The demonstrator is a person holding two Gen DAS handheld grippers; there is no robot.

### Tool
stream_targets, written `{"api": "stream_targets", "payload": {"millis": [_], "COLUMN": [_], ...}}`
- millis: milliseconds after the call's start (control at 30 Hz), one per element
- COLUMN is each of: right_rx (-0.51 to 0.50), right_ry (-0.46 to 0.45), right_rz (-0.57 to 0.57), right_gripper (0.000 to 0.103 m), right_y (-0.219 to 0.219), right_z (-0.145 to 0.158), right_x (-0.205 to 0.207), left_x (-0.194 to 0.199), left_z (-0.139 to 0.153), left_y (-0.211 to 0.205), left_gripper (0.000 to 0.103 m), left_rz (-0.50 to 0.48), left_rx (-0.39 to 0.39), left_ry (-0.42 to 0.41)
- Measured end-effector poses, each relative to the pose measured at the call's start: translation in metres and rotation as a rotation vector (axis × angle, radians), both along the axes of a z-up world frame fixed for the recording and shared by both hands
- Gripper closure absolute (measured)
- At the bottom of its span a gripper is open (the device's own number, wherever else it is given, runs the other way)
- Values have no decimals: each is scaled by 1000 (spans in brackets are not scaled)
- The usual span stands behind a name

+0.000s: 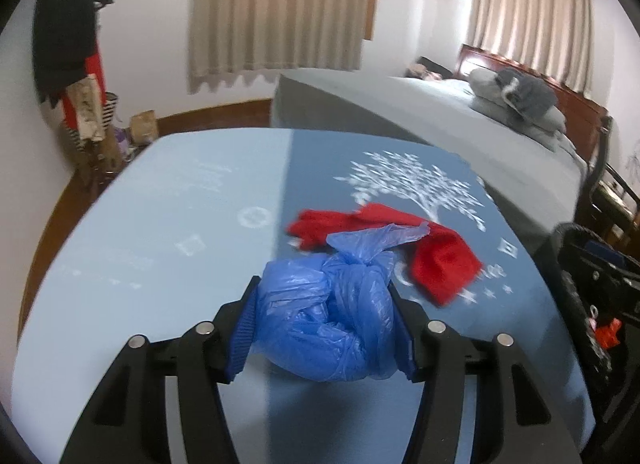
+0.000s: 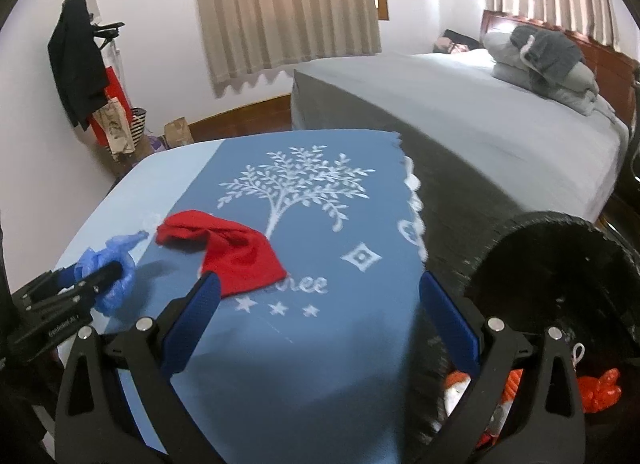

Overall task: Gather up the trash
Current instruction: 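Grasp the red glove with the right tool while the left tool holds the blue bag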

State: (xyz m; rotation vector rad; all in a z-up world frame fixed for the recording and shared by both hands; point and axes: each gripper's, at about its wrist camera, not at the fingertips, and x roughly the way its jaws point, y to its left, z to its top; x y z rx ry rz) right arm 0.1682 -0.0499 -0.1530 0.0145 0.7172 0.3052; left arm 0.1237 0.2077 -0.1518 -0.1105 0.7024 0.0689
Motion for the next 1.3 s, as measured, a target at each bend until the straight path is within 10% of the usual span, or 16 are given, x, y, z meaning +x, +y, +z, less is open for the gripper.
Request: {"api": "stream_targets", "payload": {"millis": [867,1300], "right_rx": [-49,-7], "right_ry": [105,186], "right_rz": [100,222], "right_gripper": [9,88], "right_y": [97,108], "right_z": [-39,-41], "right_x": [84,70], "left_x": [39,38], "left_z": [-12,-13], "left_y": [50,50], "left_gripper": [46,46], "left_rz": [118,122], "left_rx": [33,23], "left_ry": [19,20]}}
